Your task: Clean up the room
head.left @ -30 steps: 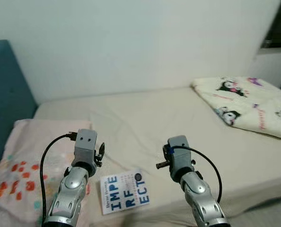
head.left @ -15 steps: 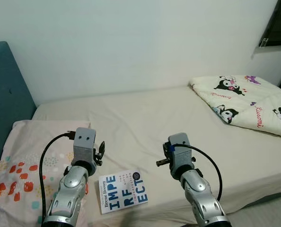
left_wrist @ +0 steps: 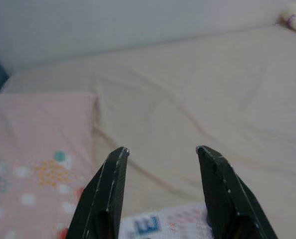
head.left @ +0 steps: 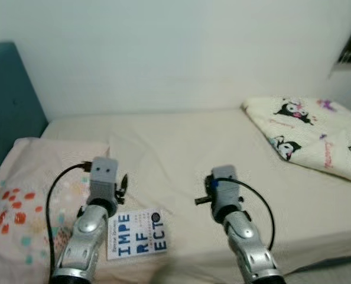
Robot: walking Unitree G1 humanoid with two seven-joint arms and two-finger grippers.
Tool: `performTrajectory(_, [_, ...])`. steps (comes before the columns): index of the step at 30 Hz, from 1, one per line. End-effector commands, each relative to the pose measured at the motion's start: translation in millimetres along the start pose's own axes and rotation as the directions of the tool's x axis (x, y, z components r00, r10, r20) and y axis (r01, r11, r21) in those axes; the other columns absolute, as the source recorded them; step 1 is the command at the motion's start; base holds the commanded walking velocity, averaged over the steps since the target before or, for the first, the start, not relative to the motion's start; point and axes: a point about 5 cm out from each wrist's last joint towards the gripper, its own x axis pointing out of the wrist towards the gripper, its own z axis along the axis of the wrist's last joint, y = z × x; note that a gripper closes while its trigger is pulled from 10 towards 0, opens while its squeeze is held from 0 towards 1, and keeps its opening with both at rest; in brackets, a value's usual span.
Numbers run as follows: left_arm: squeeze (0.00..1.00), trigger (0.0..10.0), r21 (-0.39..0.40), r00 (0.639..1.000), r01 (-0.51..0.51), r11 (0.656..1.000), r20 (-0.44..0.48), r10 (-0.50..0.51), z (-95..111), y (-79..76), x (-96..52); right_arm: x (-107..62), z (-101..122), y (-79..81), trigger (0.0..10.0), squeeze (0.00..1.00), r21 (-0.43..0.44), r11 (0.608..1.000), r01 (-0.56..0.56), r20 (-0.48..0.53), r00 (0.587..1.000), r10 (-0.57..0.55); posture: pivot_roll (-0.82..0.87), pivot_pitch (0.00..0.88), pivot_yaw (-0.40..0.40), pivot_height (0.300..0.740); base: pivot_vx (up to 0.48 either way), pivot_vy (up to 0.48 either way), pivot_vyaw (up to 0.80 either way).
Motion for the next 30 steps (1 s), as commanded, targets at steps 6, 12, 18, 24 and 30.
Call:
performTrajectory(6, [0.0,10.0,0.006,1.0,0.02,1.0,-0.008,-0.02,0.9,-5.0,0.4,-3.3,-5.5,-3.7,10.0,0.0,-0.017,1.0,0.016,-0.025,1.0,-0.016,-0.03,0.015,-0.045,0.74,0.0,-0.48,0.0])
performTrajectory(12, [0.0,10.0,0.008,1.0,0.025,1.0,-0.009,-0.024,2.0,-4.7,0.2,-3.9,-6.5,-1.6,10.0,0.0,-0.001,1.0,0.017,-0.028,0.999,-0.017,-0.02,0.017,-0.038,0.74,0.0,-0.48,0.61])
performTrajectory(18, [0.0,10.0,0.014,0.999,0.03,0.999,-0.013,-0.03,2.5,-3.9,0.1,-4.9,-8.2,-3.7,10.0,0.0,0.051,0.998,0.048,-0.026,0.999,-0.047,-0.02,0.018,-0.032,0.74,0.0,-0.48,0.17])
performTrajectory(24, [0.0,10.0,0.021,0.999,0.041,0.999,-0.018,-0.041,2.2,-4.7,0.4,-5.4,-7.1,-3.5,10.0,0.0,0.024,0.999,0.039,-0.024,0.999,-0.038,-0.02,0.016,-0.025,0.74,0.0,-0.48,0.0])
performTrajectory(30, [0.0,10.0,0.024,0.999,0.049,0.999,-0.018,-0.048,2.6,-6.2,0.4,-6.0,-7.2,-2.4,10.0,0.0,0.028,0.999,0.036,-0.024,0.999,-0.035,-0.02,0.013,-0.023,0.74,0.0,-0.48,0.53])
